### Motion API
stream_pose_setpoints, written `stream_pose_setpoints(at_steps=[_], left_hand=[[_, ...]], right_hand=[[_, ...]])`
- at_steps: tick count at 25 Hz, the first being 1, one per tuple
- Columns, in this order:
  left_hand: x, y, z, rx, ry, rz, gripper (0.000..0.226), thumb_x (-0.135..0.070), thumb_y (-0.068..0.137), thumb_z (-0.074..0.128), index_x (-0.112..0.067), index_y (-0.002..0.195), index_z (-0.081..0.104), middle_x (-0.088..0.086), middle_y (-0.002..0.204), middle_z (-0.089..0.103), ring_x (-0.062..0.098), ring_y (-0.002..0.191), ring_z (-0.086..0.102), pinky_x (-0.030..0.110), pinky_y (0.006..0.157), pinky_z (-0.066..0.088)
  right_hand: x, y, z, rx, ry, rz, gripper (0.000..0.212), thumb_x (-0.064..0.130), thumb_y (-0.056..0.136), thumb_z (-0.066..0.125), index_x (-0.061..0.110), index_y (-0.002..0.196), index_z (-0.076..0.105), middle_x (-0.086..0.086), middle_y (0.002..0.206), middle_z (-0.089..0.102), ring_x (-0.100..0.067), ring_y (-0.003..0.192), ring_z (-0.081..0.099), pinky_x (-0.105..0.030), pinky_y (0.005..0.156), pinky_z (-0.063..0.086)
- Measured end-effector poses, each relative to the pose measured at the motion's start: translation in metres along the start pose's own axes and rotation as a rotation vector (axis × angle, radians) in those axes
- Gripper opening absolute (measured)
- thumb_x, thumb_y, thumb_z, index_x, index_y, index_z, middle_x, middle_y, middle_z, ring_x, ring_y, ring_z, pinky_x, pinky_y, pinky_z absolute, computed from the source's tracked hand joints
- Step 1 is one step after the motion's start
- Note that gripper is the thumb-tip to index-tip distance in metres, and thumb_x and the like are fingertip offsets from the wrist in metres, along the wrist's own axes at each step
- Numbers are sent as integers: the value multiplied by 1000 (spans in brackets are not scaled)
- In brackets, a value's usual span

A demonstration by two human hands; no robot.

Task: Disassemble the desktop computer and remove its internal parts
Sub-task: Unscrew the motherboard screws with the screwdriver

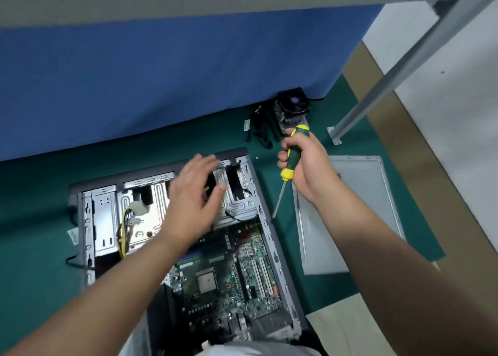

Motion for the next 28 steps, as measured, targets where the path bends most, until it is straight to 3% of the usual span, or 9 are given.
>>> stream_pose_setpoints(at_steps=[2,4,7,10,15,18,22,25,28], left_hand=[[-21,-41,10,176,-136,-7,45,-64,98,45,-58,143,39,-46,128,43,-22,122,42,16,103,39],[-30,-76,19,298,-262,-17,41,-60,98,51,-59,138,45,-41,117,57,-19,108,54,3,84,43],[-23,-102,25,257,-408,-107,22,-31,105,56,-49,116,62,-18,93,72,0,74,67,22,66,52],[-6,-118,15,240,-260,-119,21,-25,106,54,-45,104,61,-14,82,70,9,68,67,34,67,55],[14,-135,10,270,-31,-54,14,-24,106,52,-27,116,62,-10,85,69,10,76,65,39,72,55],[15,-138,9,259,86,-7,24,-26,106,53,-23,127,63,-3,102,70,20,94,66,41,81,54],[35,-144,-13,44,397,148,38,-25,99,60,-21,138,62,1,132,64,25,124,58,47,104,48],[59,-147,-33,-49,538,126,46,-34,102,52,-25,147,51,1,154,48,27,147,38,50,120,30],[80,-153,-41,45,645,36,61,-54,103,30,-31,160,30,-4,169,24,18,158,14,45,127,12]], right_hand=[[-6,-36,10,43,60,-5,19,2,88,53,12,105,54,-3,72,51,-16,55,49,-26,50,40],[-19,-67,21,72,90,-10,15,4,88,57,12,101,55,-3,72,53,-16,58,50,-28,52,43],[-41,-94,29,95,74,-10,12,7,92,62,12,102,58,-3,77,59,-19,67,58,-33,64,53],[-60,-112,22,64,-472,-117,21,30,94,70,22,109,58,-2,90,67,-24,82,73,-39,72,63],[-79,-135,12,50,-992,-246,64,41,84,77,45,131,33,5,93,65,-12,65,72,-33,62,62],[-86,-138,6,69,-966,-212,62,30,84,80,45,123,34,1,91,65,-16,70,73,-45,68,63],[-86,-137,-9,40,-1114,-374,58,28,90,74,45,121,29,1,86,65,-13,68,67,-35,59,55],[-98,-138,-20,56,-1195,-436,58,27,93,73,37,129,29,0,84,65,-15,68,65,-38,60,56],[-114,-138,-25,85,-1278,-526,58,28,96,70,33,134,26,-1,85,64,-20,67,62,-43,59,54]])
Point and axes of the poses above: each hand's wrist, its own y-axis towards the middle knuckle, its own z-axis out of the palm, x = y × z, the point moved 1 cm from there along y, towards the middle knuckle
